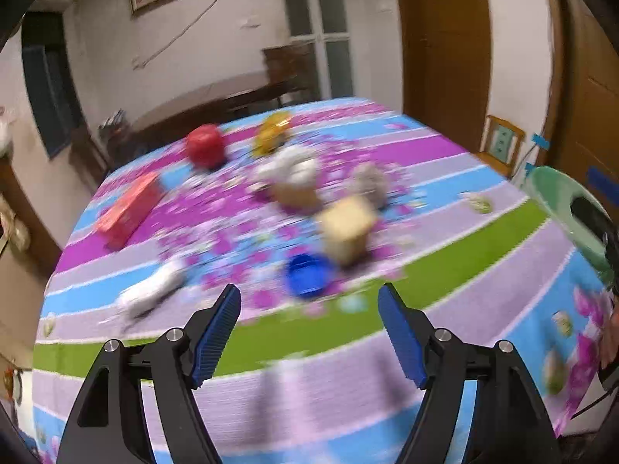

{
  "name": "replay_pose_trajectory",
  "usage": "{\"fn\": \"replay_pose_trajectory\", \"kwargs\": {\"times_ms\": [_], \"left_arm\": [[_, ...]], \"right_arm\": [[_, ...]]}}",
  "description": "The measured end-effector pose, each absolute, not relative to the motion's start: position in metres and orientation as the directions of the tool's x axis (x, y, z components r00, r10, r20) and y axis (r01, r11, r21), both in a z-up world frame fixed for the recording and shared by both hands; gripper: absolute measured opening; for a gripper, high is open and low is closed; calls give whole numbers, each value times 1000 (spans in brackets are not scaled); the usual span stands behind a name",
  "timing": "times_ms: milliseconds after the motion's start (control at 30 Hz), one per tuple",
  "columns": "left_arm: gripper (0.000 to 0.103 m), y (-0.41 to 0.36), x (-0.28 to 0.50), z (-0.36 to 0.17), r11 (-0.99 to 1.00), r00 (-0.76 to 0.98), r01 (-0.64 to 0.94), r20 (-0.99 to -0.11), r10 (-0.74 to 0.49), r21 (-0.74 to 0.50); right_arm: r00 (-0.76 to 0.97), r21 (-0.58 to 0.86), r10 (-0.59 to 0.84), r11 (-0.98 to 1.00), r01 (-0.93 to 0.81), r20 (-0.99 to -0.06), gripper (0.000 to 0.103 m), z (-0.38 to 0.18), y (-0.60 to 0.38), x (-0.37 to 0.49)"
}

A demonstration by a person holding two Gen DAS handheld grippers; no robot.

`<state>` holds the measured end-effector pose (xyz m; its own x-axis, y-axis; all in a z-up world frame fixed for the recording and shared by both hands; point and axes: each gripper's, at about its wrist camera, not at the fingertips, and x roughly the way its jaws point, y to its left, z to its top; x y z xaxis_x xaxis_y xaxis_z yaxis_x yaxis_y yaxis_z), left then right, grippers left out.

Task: Collect trash
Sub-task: 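Move both tools back over the table toward the remaining trash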

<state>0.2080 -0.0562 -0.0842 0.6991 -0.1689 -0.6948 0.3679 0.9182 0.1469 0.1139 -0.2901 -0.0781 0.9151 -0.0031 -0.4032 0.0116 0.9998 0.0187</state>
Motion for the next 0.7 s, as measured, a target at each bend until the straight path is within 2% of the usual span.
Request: {"fn": "replay_pose_trajectory", "kwargs": {"times_ms": [67,167,333,533,700], "left_arm": [[75,-24,220,-83,916,697,354,-706,-121,192],[75,14,240,-85,894,662,393,-741,-112,216],[75,54,277,-95,861,612,462,-779,-135,214],[75,59,298,-113,812,578,540,-799,-166,222],[75,61,313,-125,807,554,563,-806,-209,178]], "right_arm": [[890,56,90,996,-72,-447,83,-80,-270,124],[818,136,273,962,-237,-506,83,-81,-236,140],[704,225,433,900,-373,-563,76,-85,-187,172],[609,275,434,899,-340,-664,58,-104,-150,218],[601,227,362,929,-291,-712,57,-110,-141,240]]}}
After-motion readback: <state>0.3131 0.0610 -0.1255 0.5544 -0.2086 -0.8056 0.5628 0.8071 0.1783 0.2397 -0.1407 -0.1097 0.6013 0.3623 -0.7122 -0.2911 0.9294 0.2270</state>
